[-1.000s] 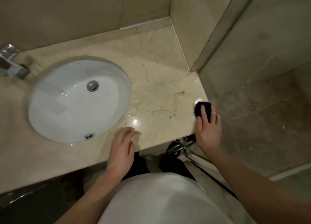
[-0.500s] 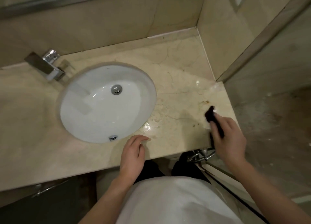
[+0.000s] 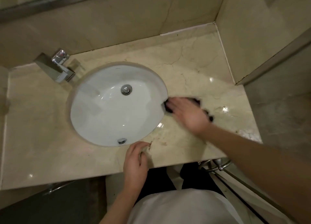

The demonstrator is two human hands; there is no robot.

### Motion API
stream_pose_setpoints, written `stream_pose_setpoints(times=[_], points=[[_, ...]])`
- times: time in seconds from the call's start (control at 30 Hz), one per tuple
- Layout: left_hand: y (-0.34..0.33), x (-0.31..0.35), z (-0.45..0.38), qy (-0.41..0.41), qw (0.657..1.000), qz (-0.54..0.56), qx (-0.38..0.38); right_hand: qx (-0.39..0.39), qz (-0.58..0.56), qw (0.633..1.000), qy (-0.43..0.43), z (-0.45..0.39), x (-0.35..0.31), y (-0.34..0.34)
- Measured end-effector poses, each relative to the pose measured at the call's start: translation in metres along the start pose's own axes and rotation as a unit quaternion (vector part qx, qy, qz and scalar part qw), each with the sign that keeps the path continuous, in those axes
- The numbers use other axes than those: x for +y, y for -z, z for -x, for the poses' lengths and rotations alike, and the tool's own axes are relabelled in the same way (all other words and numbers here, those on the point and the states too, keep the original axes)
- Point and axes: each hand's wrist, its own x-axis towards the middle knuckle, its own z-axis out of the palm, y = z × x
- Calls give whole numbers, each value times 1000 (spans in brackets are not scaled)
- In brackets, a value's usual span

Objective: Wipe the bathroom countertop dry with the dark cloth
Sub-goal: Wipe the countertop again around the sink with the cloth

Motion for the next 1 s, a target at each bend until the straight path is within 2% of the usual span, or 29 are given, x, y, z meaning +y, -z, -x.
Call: stream_pose_setpoints(times=[0.07,0.13,0.17,0.23,0.33,0.4,0.43,0.5,0.57,0.6,0.67,0.73,0.8,0.87,0.93,1.0], points=[[7,-2,1,0,1000,6,0,13,17,987,-159,-18,53,24],[13,-5,1,-1,1000,14,5,10,11,971,-237,-24,64,36],[15,-6,1,5,1000,17,9,28,17,969,-244,-24,47,34],[15,-7,1,23,999,15,16,36,23,983,-176,-7,-16,12],[10,-7,-2,23,1000,12,13,-77,-42,996,1,51,-123,-10],[9,-9,-7,12,1000,10,-1,-91,-50,993,60,56,-116,-6],[10,-10,-9,7,1000,8,-10,-82,-34,995,56,50,-96,-3],[14,-14,-13,-5,999,1,-32,-42,9,997,-62,31,-39,12],[20,-17,-16,-7,999,-3,-49,-31,41,975,-218,23,14,28],[22,-18,-17,-8,998,0,-55,-23,42,962,-268,26,27,33],[27,-20,-19,-14,998,10,-56,14,36,941,-337,24,17,28],[29,-21,-23,-13,998,23,-57,19,33,921,-387,13,-31,19],[28,-21,-26,-17,997,32,-63,-10,-4,941,-338,13,-86,5],[25,-21,-31,-27,997,41,-67,-45,-62,972,-223,26,-126,-7],[19,-21,-39,-38,996,41,-72,-68,-61,989,-113,41,-128,-6],[11,-17,-49,-41,995,39,-78,-77,-28,994,-71,45,-107,3]])
